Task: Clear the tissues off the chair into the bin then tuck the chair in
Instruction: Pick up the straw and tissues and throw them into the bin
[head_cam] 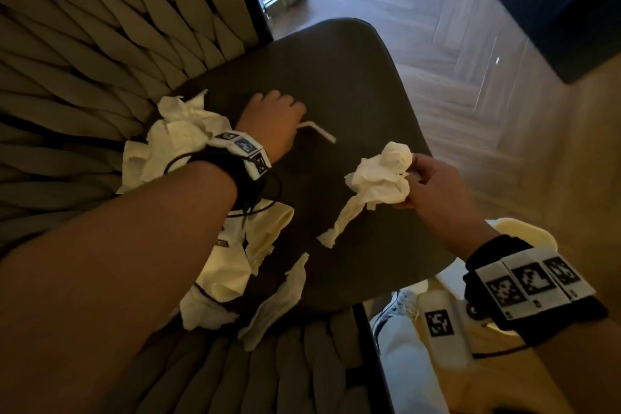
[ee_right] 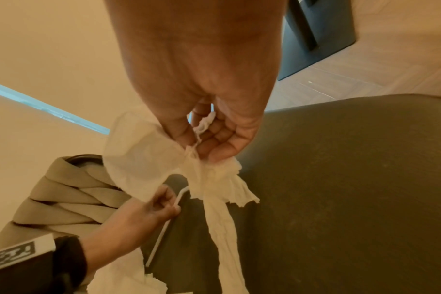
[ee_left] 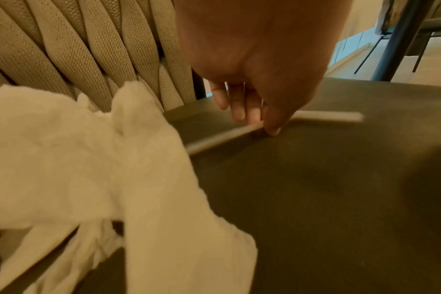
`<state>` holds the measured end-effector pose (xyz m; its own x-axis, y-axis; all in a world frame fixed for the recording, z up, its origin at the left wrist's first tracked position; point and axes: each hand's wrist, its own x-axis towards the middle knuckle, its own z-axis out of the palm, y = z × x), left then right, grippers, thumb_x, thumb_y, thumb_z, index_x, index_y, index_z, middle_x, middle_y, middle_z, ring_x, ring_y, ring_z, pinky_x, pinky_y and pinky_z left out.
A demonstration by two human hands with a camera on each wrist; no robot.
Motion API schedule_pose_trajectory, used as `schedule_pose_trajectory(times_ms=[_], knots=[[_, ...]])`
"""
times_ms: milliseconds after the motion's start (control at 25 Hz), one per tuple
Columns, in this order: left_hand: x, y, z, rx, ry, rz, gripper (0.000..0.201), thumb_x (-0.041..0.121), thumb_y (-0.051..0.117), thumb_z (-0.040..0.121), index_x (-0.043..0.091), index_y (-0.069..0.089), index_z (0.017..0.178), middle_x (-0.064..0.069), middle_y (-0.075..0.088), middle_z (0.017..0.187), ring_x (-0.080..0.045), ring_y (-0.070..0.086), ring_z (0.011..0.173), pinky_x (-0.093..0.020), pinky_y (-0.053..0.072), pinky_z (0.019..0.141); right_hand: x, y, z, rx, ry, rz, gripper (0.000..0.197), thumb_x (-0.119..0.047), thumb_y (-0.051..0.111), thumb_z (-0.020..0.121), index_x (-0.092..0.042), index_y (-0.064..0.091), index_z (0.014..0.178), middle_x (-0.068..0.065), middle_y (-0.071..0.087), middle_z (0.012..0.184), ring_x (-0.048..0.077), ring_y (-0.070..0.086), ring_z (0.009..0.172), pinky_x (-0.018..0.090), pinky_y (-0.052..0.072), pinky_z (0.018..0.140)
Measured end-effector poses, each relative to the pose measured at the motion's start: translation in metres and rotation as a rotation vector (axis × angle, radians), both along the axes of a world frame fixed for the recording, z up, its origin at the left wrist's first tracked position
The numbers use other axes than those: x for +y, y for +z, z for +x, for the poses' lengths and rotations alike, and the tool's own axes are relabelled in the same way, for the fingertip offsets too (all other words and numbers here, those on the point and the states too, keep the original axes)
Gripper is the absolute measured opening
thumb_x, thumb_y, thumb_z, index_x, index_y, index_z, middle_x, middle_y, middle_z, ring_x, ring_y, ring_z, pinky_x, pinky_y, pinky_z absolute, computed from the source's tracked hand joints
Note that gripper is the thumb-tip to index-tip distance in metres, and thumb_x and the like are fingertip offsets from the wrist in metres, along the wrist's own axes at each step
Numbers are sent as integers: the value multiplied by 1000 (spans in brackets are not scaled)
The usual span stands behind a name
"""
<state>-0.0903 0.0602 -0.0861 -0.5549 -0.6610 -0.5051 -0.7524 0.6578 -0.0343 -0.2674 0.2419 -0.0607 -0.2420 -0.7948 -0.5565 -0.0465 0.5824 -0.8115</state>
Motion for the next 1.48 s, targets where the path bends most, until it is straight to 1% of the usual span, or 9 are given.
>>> schedule_pose_trajectory(times_ms=[200,280,480,720,840,960,1080,1280,1480], knots=[[38,63,0,347,247,38,4,22,45,95,20,49,96,3,50,83,-12,52,71,-28,43,65,10,0,-2,-11,-46,1,25,-17,53,92,-40,55,83,-11,64,87,5,67,74,10,55,58],[85,80,11,288,262,182,7,25,44,96,22,43,89,7,48,75,-7,49,62,-23,41,57,16,0,-4,-16,-75,10,25,-16,53,92,-40,55,83,-9,64,88,10,67,79,14,57,61],[189,41,54,-210,336,518,32,48,53,88,19,59,99,-1,61,93,-14,59,83,-30,51,74,29,-3,-5,-56,-71,53,21,-13,55,91,-34,58,88,-3,66,95,10,67,82,16,56,60],[164,13,41,-259,248,671,24,30,51,92,12,64,101,-8,66,101,-22,63,93,-32,47,79,52,-12,-13,-90,-86,88,24,-13,55,91,-36,57,84,-6,66,93,9,67,83,18,57,63],[142,46,-9,16,396,751,17,26,50,94,18,64,89,-4,66,81,-17,64,74,-31,51,69,70,-11,-34,-91,-187,106,18,-12,56,90,-29,61,89,6,69,99,19,69,88,34,59,75],[139,69,-96,266,430,806,15,26,48,96,21,62,96,-1,69,82,-4,61,62,-21,46,59,104,2,-79,-62,-352,63,13,-9,58,88,-8,65,98,11,70,92,15,69,77,26,60,65],[160,63,-187,448,404,992,15,23,47,97,15,59,99,-8,70,83,0,49,44,-16,41,47,146,5,-129,14,-487,64,11,-10,58,87,-6,66,94,6,69,79,5,66,63,20,56,57],[244,0,-323,472,520,1224,12,13,45,96,5,53,100,-6,65,70,-11,38,42,-18,28,36,229,-33,-206,185,-640,197,9,-12,61,85,-13,64,93,2,66,82,15,62,75,30,51,66],[314,-112,-361,264,790,1166,19,17,38,96,12,52,84,-10,60,72,-17,43,45,-20,32,39,281,-131,-218,161,-605,384,11,-7,59,83,-14,57,75,5,61,77,22,57,75,26,37,57]])
